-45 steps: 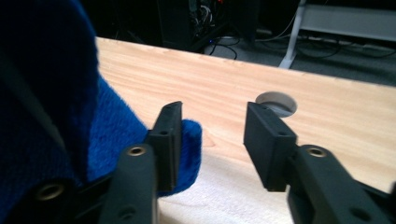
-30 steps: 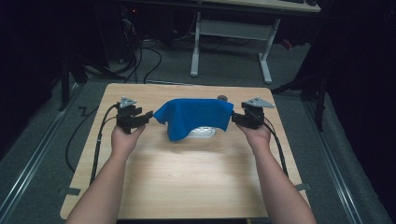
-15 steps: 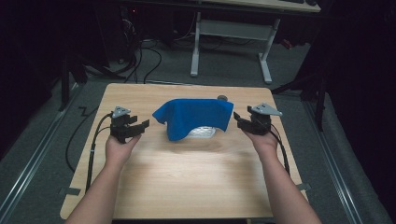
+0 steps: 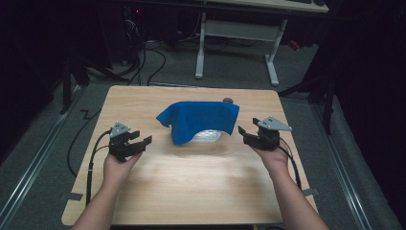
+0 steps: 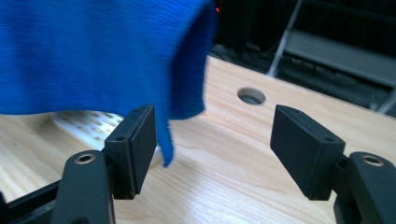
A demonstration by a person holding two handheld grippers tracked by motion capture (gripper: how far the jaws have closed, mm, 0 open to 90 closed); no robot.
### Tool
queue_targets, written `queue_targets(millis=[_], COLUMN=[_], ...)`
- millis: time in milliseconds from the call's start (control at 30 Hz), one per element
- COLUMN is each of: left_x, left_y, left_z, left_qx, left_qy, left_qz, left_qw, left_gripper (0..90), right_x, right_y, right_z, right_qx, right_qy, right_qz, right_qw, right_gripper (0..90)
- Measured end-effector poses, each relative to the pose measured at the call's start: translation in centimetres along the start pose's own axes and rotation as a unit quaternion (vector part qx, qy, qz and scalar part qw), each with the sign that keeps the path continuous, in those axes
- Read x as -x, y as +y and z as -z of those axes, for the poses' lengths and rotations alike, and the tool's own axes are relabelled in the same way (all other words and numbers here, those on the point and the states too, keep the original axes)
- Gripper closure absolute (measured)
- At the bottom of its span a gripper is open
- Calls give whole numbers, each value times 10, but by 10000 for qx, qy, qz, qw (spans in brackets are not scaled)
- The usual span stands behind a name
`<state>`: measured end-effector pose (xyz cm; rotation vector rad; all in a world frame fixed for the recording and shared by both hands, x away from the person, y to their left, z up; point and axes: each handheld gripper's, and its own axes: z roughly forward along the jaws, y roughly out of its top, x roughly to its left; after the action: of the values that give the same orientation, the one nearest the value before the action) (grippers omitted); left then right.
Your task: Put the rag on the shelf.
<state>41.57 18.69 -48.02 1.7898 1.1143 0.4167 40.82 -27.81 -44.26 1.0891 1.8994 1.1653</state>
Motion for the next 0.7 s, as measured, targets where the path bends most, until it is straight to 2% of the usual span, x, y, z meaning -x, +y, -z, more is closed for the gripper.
queue_targets(millis=[33,67,233,267,300,333,433,533,567,633,700], left_x=[0,3,10,13,13,15,25,33,33,42,44], left_y=[0,-6,-17,-22,-22,-25,-40,-53,-53,-70,-76], left_z=[0,4,13,18,18,21,35,44,44,50,51], left_qx=[0,-21,-10,-10,-10,-9,38,-14,-14,-87,-119], left_qy=[0,-91,-199,-261,-261,-293,-465,-501,-501,-519,-557], left_qz=[0,-13,-44,-28,-28,-14,88,46,46,-4,7], left_qw=[10000,10000,9998,9997,9997,9996,9989,9987,9987,9986,9984], left_gripper=[398,397,397,397,397,397,396,396,395,390,380], right_x=[0,-6,-17,-23,-23,-31,-43,-56,-56,-68,-72], right_y=[0,-3,-7,-10,-10,-15,-23,-34,-34,-45,-49], right_z=[0,5,13,18,18,23,29,33,33,33,33], right_qx=[0,62,-177,-99,-99,69,-55,-201,-201,-401,-460], right_qy=[0,58,227,329,329,379,588,693,693,876,916], right_qz=[0,-38,-45,-27,-27,-10,-119,-149,-149,-215,-219], right_qw=[10000,10000,9996,9994,9994,9993,9982,9973,9973,9951,9945], right_gripper=[329,321,283,301,301,291,275,266,266,228,217])
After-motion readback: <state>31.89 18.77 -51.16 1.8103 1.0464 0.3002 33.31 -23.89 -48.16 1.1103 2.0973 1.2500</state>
